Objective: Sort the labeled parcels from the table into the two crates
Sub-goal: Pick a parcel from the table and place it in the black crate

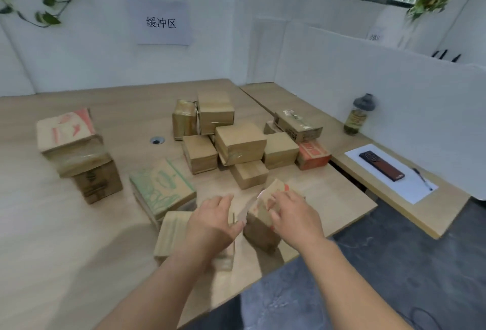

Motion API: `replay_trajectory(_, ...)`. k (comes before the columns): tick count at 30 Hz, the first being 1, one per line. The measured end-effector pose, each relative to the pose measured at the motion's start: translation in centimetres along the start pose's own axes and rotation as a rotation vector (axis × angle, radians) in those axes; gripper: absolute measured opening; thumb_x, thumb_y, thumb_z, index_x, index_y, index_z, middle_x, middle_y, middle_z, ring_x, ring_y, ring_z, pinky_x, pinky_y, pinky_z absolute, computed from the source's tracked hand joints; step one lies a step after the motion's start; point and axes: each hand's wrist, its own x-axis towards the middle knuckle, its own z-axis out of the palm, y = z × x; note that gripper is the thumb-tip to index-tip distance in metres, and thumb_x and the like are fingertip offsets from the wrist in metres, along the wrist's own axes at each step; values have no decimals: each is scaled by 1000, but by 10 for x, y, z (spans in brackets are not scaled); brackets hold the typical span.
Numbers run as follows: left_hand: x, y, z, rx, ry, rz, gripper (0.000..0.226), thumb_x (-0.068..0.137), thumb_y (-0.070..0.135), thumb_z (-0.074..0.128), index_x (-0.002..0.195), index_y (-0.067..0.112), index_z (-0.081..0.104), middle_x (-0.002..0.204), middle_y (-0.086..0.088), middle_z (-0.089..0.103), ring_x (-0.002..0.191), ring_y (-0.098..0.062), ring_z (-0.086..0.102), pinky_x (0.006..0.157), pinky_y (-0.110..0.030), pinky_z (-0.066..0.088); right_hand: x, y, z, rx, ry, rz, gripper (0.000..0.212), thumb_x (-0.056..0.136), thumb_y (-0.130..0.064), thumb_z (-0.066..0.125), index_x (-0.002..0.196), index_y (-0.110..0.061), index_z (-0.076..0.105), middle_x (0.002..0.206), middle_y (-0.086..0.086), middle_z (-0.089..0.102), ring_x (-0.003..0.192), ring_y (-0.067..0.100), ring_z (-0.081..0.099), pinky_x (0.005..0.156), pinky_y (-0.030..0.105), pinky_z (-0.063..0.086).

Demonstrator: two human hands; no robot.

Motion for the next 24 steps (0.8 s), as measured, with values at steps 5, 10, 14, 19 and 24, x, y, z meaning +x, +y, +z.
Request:
replay_trajectory(5, 50, 12, 13, 66, -62, 27, 74, 91, 58, 45, 150, 20, 22, 147, 0, 38, 133, -19, 35, 109, -33, 32, 55, 29, 6, 9, -43, 70, 37, 97, -30, 44, 134, -23, 47, 131, 1, 49, 123, 20, 44, 93, 35, 45)
replay_trajectory(10, 77, 23, 41, 190, -351, 129, 100, 74, 81, 41, 146, 13, 25, 136, -9, 49, 123, -28, 42, 110, -42, 27, 79, 57, 19, 48, -99, 203, 39, 98, -37, 45, 134, -22, 45, 136, 5, 45, 126, 23, 42, 95, 38, 43)
replay_trajectory(14, 84, 36, 52, 129, -449, 91, 106, 68, 82, 51, 146, 16, 20, 130, -4, 54, 119, -24, 47, 110, -42, 26, 92, 79, 29, 162, -161, 289, 50, 99, -48, 37, 142, -21, 38, 137, 8, 45, 127, 26, 43, 96, 41, 42)
replay_trajectory(19, 95, 56, 51, -14, -359, 8, 93, 75, 60, 66, 147, 28, 17, 136, 1, 49, 121, -19, 48, 100, -35, 41, 120, 98, 41, 467, -209, 365, 55, 90, -63, 36, 123, -20, 50, 117, 5, 58, 109, 25, 54, 94, 43, 47)
replay_trajectory(24, 96, 92, 61, 91, -104, 8, 92, 81, 54, 62, 151, 26, 9, 147, 6, 34, 128, -18, 34, 106, -31, 33, 148, 117, 34, 785, -188, 428, 68, 67, -75, 53, 108, -20, 46, 110, 1, 56, 106, 24, 54, 94, 46, 48)
